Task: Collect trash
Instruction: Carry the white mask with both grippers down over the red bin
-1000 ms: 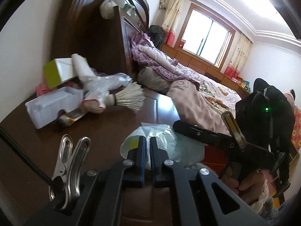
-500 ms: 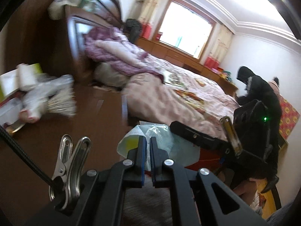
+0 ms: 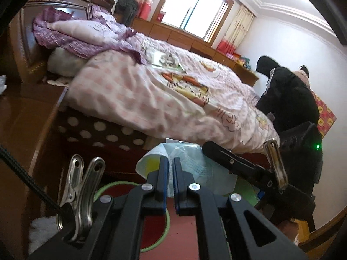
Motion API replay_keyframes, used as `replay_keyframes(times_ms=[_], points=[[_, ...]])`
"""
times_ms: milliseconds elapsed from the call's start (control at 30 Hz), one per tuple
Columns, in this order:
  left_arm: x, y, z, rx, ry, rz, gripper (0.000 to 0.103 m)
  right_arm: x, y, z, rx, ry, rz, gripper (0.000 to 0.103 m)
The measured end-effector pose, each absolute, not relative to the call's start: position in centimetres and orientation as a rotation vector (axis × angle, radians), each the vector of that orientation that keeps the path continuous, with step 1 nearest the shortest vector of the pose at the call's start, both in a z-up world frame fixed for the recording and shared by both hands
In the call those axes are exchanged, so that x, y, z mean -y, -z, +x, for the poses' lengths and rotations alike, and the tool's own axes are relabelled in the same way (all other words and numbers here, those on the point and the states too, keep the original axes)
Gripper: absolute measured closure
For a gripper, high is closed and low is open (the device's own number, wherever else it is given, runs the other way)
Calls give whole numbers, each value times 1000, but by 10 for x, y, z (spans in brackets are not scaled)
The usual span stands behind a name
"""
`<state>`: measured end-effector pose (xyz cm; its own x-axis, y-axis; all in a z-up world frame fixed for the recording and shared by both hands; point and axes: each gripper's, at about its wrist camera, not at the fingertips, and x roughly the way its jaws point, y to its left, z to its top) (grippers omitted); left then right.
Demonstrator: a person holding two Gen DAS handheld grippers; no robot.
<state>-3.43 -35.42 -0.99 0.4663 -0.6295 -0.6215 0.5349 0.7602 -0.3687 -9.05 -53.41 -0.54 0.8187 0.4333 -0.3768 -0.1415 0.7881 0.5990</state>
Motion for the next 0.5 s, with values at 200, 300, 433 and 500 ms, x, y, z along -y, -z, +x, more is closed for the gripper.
replay_keyframes(times_ms=[200, 300, 433, 500], points=[[384, 40, -14, -897, 692, -109, 99, 568, 24, -89, -560, -260, 624, 99], [390, 64, -1, -958, 668, -115, 99, 576, 39, -81, -590, -244, 633, 99], [391, 95, 10, -1030, 619, -103, 99, 580, 69, -67, -653, -238, 665, 99], [392, 111, 18, -1088, 598, -113, 99, 578, 85, -61, -690, -239, 672, 99]])
